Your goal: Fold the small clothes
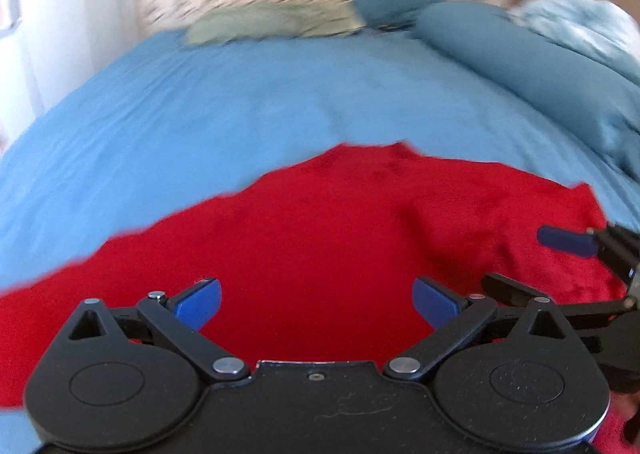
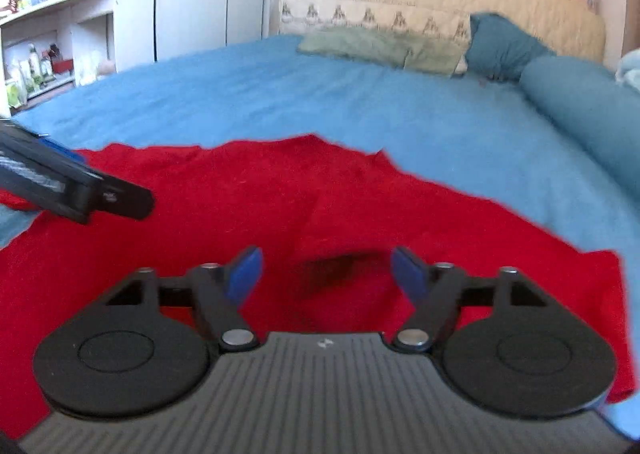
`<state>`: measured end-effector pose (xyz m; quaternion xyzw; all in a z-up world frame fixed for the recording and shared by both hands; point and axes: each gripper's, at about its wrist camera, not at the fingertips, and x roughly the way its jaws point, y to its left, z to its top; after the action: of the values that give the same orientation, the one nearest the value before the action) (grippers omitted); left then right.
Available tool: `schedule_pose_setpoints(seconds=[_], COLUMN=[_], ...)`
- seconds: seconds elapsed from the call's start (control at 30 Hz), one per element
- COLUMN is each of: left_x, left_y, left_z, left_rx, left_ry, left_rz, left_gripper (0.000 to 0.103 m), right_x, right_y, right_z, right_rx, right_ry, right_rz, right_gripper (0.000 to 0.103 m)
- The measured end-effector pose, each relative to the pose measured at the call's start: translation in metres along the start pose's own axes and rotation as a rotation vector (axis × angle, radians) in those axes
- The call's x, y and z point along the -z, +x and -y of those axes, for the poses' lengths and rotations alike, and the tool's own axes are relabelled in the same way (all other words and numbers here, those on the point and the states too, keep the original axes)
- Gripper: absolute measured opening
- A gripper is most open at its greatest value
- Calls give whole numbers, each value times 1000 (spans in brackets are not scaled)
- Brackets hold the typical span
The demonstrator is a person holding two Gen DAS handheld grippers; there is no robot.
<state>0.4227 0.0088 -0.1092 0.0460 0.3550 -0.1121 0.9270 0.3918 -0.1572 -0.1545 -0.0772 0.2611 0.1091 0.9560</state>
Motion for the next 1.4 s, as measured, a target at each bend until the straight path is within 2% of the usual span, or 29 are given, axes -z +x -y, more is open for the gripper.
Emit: schedule_pose_setpoints(seconds=[0.17,0.27,0.37,0.4,0.43,0.53,0.6,0.7,0.77,0.83,0.97,1.0,1.03,1.07,1.1,1.17,1.3,1.4], left_x=[-11,-15,-18,-16,-16,-11,-9,3,7,8,3,0,-2,-5,-7,-15,-31,-25], left_y=[9,32,66,73,79,85,85,84,85,86,96,96,96,95,91,77,44,32], left_z=[74,99,107,106,103,81,69,46,46,51,49,48,46,44,40,28,-5,-34], left_rx=[51,62,57,44,28,30,-24,10,48,60,84,81,63,39,29,39,-45,-98], left_ry=[244,277,261,247,223,66,-21,-172,-174,-132,-182,-201,-215,-223,-238,-282,-312,-328], left_rz=[56,31,-31,-45,-55,-42,-28,-18,-18,1,24,29,36,41,50,103,234,274], left_gripper=[102,90,67,56,52,51,52,51,54,65,63,52,25,9,4,4,4,4], right_x=[18,34,50,56,62,74,80,90,89,86,83,83,83,83,82,78,68,63], right_y=[-40,-53,-66,-72,-78,-80,-78,-76,-73,-69,-64,-63,-60,-58,-56,-51,-38,-27], right_z=[59,86,106,113,119,128,132,139,136,135,133,133,132,131,129,126,123,120], right_rx=[102,174,223,227,231,229,228,223,222,221,230,234,238,242,248,259,277,290], right_ry=[95,151,188,207,230,291,326,378,391,388,359,353,348,346,340,315,307,311], right_rz=[-57,-93,-116,-112,-105,-101,-107,-116,-114,-116,-132,-136,-140,-146,-151,-155,-157,-165], right_gripper=[89,89,89,89,89,89,89,89,89,90,93,94,95,96,98,98,98,98])
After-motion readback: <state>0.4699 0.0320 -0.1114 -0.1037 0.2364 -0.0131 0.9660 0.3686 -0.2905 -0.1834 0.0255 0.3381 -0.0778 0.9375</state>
